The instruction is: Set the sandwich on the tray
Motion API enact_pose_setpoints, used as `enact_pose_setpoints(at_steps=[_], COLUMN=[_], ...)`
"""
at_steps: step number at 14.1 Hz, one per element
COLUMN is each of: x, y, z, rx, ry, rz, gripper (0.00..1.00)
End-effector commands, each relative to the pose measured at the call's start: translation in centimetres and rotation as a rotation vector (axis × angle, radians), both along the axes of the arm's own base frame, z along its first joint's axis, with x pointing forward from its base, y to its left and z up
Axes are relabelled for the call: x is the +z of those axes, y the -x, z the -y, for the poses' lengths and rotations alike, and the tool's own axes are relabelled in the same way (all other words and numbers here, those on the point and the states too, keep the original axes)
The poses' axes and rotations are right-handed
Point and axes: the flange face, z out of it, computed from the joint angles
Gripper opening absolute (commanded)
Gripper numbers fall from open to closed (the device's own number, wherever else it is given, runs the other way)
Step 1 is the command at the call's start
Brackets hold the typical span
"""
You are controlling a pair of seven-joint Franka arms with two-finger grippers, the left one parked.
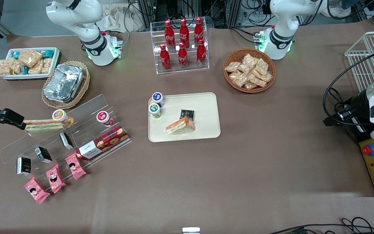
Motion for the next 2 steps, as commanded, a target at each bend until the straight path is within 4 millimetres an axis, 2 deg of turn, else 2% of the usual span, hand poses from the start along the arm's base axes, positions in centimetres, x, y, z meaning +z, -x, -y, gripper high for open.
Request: enact_pose_setpoints(at_steps=[1,2], x=[0.29,0.09], y=[0.49,0.42], z=[0.25,0.18], rx=[0.016,0.02], ry=[-0.022,-0.019], rz=[0.005,0.0], gripper=[0.99,0.99])
